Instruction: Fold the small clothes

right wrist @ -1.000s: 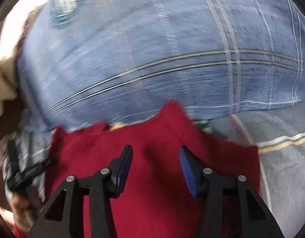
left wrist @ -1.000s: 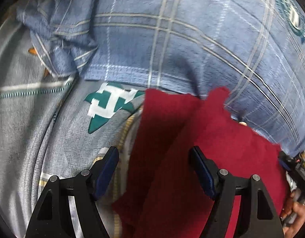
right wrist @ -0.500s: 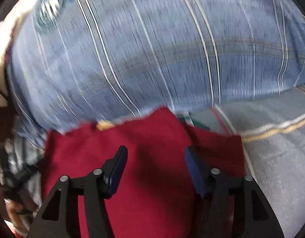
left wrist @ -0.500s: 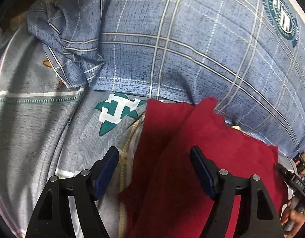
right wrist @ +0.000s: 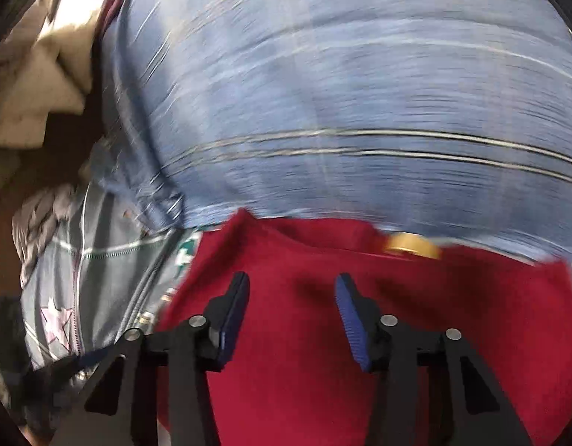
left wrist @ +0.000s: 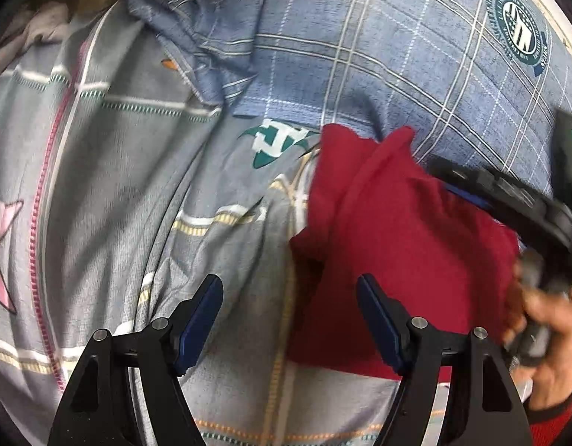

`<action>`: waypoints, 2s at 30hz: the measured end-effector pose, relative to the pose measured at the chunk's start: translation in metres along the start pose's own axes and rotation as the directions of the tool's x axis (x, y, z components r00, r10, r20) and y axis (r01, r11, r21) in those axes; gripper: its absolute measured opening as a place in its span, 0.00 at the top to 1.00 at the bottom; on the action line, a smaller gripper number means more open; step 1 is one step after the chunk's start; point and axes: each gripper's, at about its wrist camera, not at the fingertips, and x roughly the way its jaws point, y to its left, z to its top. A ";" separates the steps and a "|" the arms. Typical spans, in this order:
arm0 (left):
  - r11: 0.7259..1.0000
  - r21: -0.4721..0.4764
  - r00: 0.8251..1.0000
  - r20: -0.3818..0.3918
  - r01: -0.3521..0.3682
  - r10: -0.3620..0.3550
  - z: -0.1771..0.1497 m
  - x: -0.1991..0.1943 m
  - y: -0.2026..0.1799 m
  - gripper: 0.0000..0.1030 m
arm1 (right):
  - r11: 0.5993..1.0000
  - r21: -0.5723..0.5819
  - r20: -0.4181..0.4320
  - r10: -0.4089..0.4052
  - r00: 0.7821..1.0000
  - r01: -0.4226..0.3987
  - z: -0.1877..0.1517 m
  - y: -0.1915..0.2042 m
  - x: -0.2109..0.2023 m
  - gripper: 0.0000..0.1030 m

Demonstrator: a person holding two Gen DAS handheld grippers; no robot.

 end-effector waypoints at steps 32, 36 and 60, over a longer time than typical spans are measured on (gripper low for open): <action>0.999 -0.031 0.999 -0.031 -0.030 0.029 0.012 0.027 0.003 0.28 | 1.000 -0.028 -0.175 -0.001 0.985 -0.004 0.009 0.067 0.078 0.25; 0.999 -0.041 0.999 -0.035 -0.022 0.021 0.014 0.029 0.005 0.28 | 0.997 -0.065 -0.236 -0.051 0.970 0.036 0.006 0.082 0.110 0.22; 0.994 -0.064 0.994 -0.062 0.086 -0.090 0.027 0.043 0.004 0.28 | 0.996 -0.081 -0.114 0.011 0.993 -0.021 0.016 0.062 0.064 0.86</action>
